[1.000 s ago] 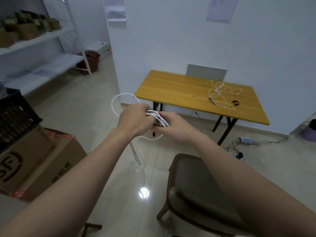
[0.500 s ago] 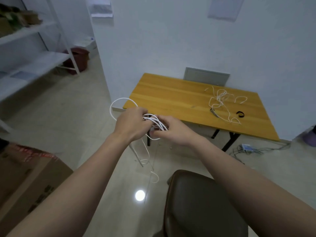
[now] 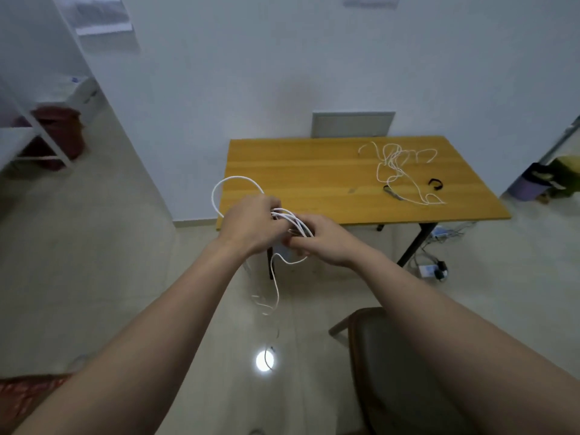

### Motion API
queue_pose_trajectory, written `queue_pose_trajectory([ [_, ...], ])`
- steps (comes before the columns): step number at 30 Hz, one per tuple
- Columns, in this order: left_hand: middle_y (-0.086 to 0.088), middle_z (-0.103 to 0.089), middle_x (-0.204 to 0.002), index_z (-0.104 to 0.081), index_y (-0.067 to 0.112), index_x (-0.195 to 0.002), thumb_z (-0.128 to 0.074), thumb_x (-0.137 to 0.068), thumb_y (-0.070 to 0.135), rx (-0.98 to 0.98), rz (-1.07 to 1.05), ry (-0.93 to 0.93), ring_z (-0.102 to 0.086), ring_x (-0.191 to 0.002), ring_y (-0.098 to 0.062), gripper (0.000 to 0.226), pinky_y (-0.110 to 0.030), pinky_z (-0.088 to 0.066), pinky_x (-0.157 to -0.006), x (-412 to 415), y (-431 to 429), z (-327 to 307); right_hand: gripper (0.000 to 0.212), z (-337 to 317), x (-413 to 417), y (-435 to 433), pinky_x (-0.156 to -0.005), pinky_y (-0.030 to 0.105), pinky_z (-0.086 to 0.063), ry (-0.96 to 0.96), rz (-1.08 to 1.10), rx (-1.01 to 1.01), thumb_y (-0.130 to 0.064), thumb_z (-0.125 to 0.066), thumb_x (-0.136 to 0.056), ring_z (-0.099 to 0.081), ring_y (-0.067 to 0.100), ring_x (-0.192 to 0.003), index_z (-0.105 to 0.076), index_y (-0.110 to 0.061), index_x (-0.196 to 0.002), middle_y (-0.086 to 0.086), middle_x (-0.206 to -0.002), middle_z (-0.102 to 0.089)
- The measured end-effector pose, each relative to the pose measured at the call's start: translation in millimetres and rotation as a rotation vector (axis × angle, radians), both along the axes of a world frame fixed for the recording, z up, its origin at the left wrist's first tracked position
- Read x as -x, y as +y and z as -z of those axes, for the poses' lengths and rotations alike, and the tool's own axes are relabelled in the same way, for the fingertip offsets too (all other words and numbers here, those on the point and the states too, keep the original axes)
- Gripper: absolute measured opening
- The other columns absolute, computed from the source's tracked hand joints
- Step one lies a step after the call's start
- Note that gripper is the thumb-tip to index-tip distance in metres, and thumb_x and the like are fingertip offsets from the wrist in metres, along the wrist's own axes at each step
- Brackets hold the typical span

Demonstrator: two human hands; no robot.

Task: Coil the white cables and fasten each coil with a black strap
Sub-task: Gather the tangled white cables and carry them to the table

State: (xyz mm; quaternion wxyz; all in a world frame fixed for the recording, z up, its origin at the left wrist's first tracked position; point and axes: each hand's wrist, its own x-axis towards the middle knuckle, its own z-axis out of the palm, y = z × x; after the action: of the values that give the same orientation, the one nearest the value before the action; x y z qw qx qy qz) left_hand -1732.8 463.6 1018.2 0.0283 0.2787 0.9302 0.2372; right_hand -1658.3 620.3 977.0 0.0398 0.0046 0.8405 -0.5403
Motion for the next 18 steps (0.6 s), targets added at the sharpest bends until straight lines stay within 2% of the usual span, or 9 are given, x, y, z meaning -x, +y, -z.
queue_pose_trajectory([
  [4, 0.0, -0.061, -0.068, -0.061, 0.017, -0.072, -0.063, -0.077, 0.03, -0.003, 0.036, 0.017, -0.056, -0.073, -0.029, 0.015, -0.034, -0.038, -0.056, 43, -17, -3, 0.03, -1, 41, -19, -0.076, 0.041, -0.056, -0.03, 0.03, -0.05, -0.049, -0.06, -0.079, -0.063, 0.012, -0.076, -0.069, -0.036, -0.105, -0.005, -0.085, -0.067],
  [8, 0.002, -0.065, -0.075, -0.065, 0.022, -0.077, -0.066, -0.077, 0.033, -0.023, 0.036, 0.016, -0.057, -0.076, -0.026, 0.011, -0.033, -0.037, -0.058, 79, -18, 1, 0.014, -2, 78, -19, -0.075, 0.038, -0.05, -0.043, 0.039, -0.108, -0.03, -0.06, -0.093, -0.06, 0.01, -0.076, -0.066, -0.04, -0.102, -0.008, -0.086, -0.066],
  [11, 0.004, -0.064, -0.076, -0.065, 0.024, -0.077, -0.066, -0.077, 0.034, -0.024, 0.034, 0.013, -0.058, -0.077, -0.025, 0.01, -0.033, -0.039, -0.058, 107, -7, 6, 0.008, -1, 103, -9, -0.076, 0.038, -0.048, -0.068, 0.066, -0.14, -0.034, -0.059, -0.091, -0.059, 0.012, -0.079, -0.064, -0.035, -0.098, -0.003, -0.089, -0.066],
  [14, 0.005, -0.065, -0.073, -0.065, 0.025, -0.077, -0.067, -0.076, 0.036, -0.011, 0.046, 0.019, -0.06, -0.076, -0.024, 0.011, -0.034, -0.048, -0.06, 137, 17, 10, 0.026, 2, 131, 13, -0.083, 0.048, -0.057, -0.092, 0.086, -0.145, -0.048, -0.061, -0.08, -0.066, 0.021, -0.085, -0.063, -0.028, -0.095, 0.003, -0.094, -0.067],
  [18, 0.006, -0.065, -0.07, -0.064, 0.026, -0.075, -0.069, -0.078, 0.04, -0.006, 0.054, 0.04, -0.06, -0.072, -0.017, 0.015, -0.03, -0.041, -0.055, 174, 45, 8, 0.023, 0, 167, 43, -0.086, 0.053, -0.057, -0.077, 0.036, -0.136, -0.046, -0.065, -0.079, -0.07, 0.027, -0.089, -0.064, -0.033, -0.096, 0.002, -0.097, -0.07],
])
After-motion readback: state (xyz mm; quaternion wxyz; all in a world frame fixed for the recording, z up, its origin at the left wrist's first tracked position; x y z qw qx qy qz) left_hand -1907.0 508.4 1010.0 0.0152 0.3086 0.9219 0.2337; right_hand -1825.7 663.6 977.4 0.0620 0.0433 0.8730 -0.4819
